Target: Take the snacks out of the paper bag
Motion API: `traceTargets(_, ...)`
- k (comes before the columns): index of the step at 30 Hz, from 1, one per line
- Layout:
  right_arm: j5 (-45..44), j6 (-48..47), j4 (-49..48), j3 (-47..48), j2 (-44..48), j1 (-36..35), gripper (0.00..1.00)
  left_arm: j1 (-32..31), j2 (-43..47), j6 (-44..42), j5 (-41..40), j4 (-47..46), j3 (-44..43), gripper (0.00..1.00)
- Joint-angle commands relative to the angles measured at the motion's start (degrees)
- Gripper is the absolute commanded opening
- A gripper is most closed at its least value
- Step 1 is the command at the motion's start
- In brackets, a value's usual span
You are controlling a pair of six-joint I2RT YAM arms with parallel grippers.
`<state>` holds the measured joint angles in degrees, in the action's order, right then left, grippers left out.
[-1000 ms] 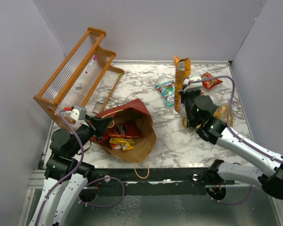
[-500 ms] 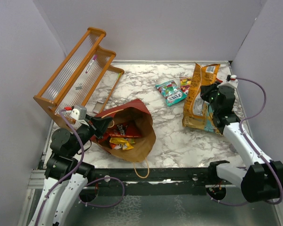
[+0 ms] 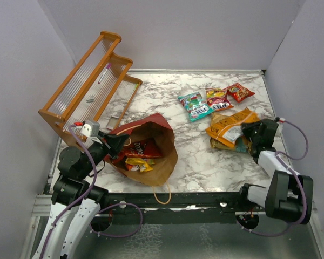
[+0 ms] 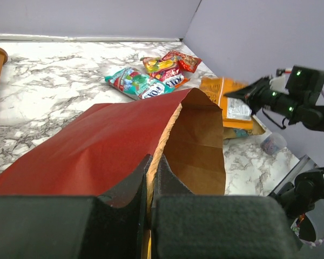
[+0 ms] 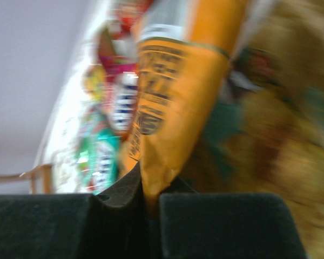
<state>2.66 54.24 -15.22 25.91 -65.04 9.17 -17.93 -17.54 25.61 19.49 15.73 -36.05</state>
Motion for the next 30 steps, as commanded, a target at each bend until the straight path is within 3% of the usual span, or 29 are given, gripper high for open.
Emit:
traceTargets(1, 0.6, -0.5, -3.94, -7.28, -3.36, 5.21, 0.14, 0.59, -0.53, -0.81, -0.04, 0.64, -0.32, 0.0)
traceTargets(5, -2.35, -4.53, -0.52, -8.31, -0.39, 5.94, 0.41, 0.55, -0.04, -0.74, -0.05, 0.65, -0.33, 0.0)
traceTargets(9, -5.55, -7.16, 6.23, -6.43, 8.68, 5.95, 0.67, 0.55, 0.95, -0.62, -0.95, 0.69, -0.2, 0.0)
traceTargets(14, -10.16, -8.93, 17.71, -0.52, 18.3, 5.95, 0.89, 0.55, 0.37, -0.69, -0.82, 0.74, -0.33, 0.0)
traceTargets(19, -6.64, -13.02, 21.93, 2.48, 23.07, 5.95, 0.96, 0.53, 0.67, -0.62, -1.07, 0.89, -0.33, 0.0)
traceTargets(24, 7.28, -15.51, 20.93, 4.96, 21.88, 5.82, 0.97, 0.61, 1.62, -0.63, -1.34, 0.72, -0.16, 0.0)
traceTargets(26, 16.56, -18.52, 15.7, 5.03, 21.41, 4.52, 0.97, 0.62, 1.44, -0.64, -0.75, 0.52, -0.16, 0.0)
traceTargets(28, 23.57, -23.36, 12.27, 5.86, 20.74, -1.34, 0.96, 0.62, 1.29, -0.68, 0.07, 0.24, -0.11, 0.0)
traceTargets(30, 24.58, -29.89, 11.85, 7.56, 21.02, -12.85, 0.96, 0.66, 1.13, -0.73, 0.49, -0.02, -0.07, 0.0)
